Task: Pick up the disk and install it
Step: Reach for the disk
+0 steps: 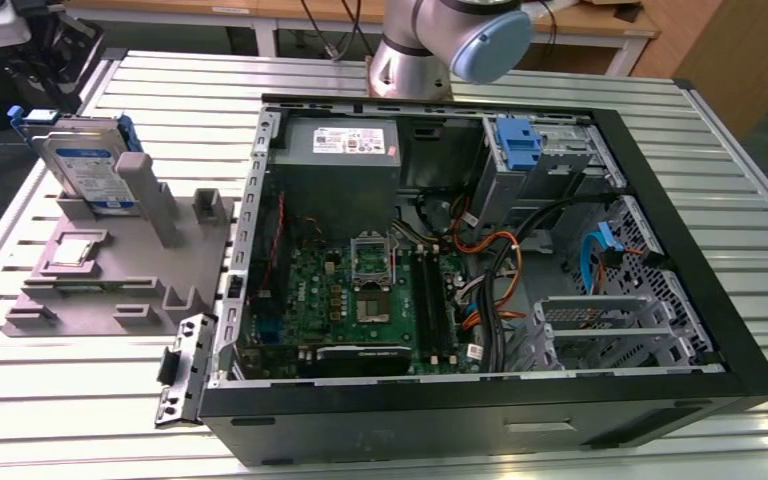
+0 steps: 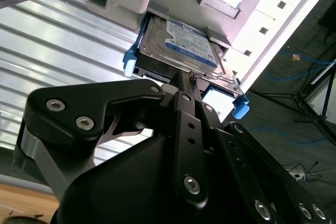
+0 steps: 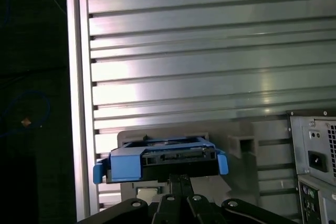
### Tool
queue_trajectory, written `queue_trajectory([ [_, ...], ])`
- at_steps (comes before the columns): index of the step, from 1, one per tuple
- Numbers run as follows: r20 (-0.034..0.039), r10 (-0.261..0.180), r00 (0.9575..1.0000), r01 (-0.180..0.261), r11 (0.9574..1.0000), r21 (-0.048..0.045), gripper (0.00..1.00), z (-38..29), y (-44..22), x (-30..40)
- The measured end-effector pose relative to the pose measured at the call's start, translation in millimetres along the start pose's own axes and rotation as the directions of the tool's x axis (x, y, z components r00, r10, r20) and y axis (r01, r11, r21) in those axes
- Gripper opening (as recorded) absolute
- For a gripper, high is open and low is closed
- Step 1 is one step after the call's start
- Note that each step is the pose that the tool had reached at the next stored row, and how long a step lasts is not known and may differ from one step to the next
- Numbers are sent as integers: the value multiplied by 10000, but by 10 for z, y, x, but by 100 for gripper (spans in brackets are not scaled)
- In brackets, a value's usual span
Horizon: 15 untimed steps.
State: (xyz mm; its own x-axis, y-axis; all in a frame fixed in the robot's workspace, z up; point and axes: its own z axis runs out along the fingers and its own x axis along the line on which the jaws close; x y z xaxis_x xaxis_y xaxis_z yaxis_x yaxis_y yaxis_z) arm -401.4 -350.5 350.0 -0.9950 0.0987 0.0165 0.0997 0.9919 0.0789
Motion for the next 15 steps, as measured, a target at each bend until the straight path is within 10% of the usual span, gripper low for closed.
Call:
queue_trajectory([
  [15, -13, -132, 9999, 132, 9999, 4, 11, 83, -2, 69],
])
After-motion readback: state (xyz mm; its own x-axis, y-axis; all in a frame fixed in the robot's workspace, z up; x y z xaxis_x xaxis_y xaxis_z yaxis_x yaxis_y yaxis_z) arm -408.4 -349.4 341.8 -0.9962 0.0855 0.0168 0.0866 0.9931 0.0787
